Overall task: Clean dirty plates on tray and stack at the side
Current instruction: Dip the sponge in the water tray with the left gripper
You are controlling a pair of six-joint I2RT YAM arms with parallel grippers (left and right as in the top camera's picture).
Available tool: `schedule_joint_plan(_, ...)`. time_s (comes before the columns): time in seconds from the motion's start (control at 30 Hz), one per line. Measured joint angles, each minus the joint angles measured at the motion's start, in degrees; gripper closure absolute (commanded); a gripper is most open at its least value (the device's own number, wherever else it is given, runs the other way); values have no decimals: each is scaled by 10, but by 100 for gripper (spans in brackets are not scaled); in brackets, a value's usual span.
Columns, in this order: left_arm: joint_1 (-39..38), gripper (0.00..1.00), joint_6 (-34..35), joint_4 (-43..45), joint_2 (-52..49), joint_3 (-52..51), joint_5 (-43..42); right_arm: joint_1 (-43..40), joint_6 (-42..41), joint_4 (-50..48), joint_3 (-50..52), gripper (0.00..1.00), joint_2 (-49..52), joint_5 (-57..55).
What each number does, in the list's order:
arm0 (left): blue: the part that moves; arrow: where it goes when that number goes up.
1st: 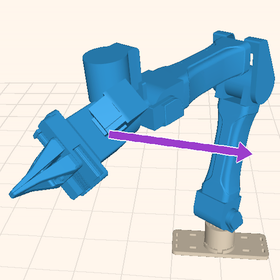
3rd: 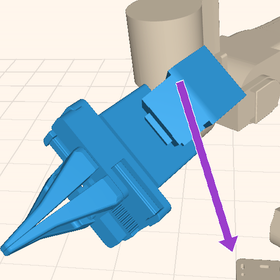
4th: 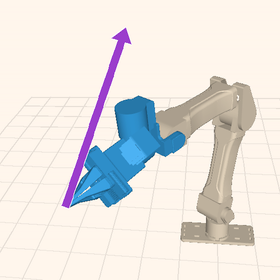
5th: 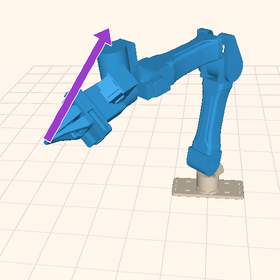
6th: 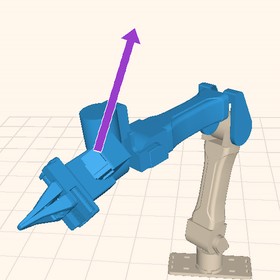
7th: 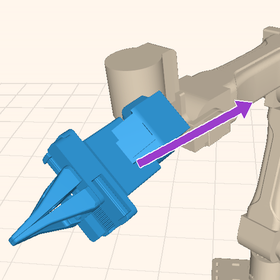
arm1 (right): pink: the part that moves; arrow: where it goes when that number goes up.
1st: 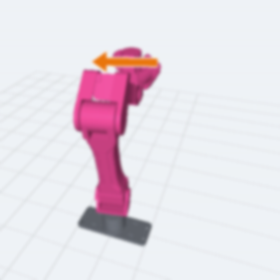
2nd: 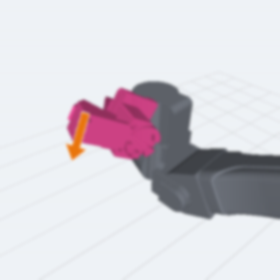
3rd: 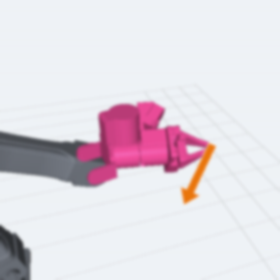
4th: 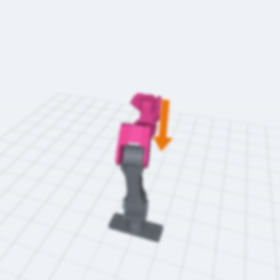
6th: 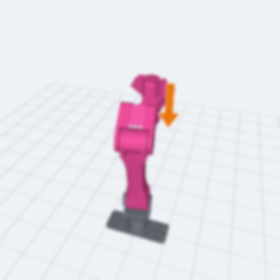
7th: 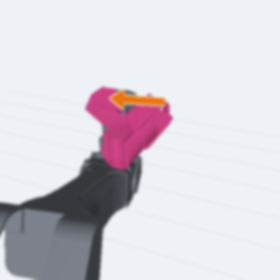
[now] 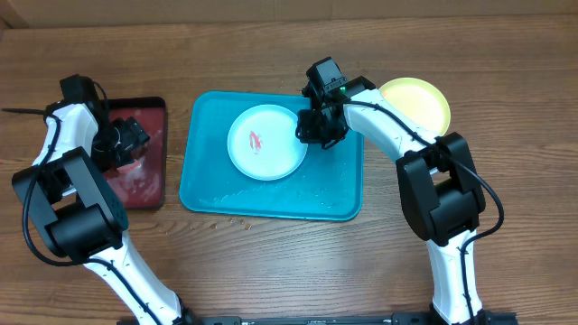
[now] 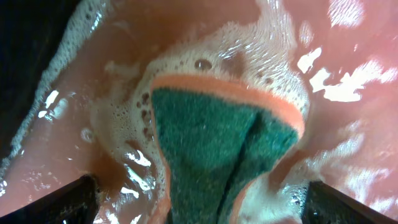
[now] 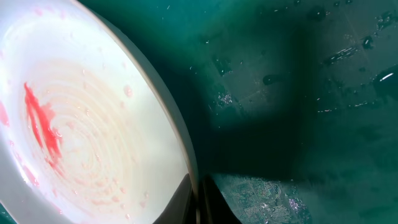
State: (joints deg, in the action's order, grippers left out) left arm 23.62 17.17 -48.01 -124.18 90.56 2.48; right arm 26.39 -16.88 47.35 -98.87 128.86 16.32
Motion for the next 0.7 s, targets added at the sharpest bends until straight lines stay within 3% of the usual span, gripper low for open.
schedule_joint_plan(0.1,0,47,0,12,0,-1,3,0,0,0,0,96,0,0)
schedule_joint_plan(0.2,0,80,-1,15,0,-1,4,0,0,1,0,96,0,0)
schedule_joint_plan(0.27,0,96,-2,13,0,-1,3,0,0,2,0,96,0,0)
schedule_joint_plan(0.5,0,96,-6,-69,-10,38,4,0,0,2,0,96,0,0)
schedule_joint_plan(0.7,0,96,-6,-181,-21,164,-4,0,-1,2,0,96,0,0)
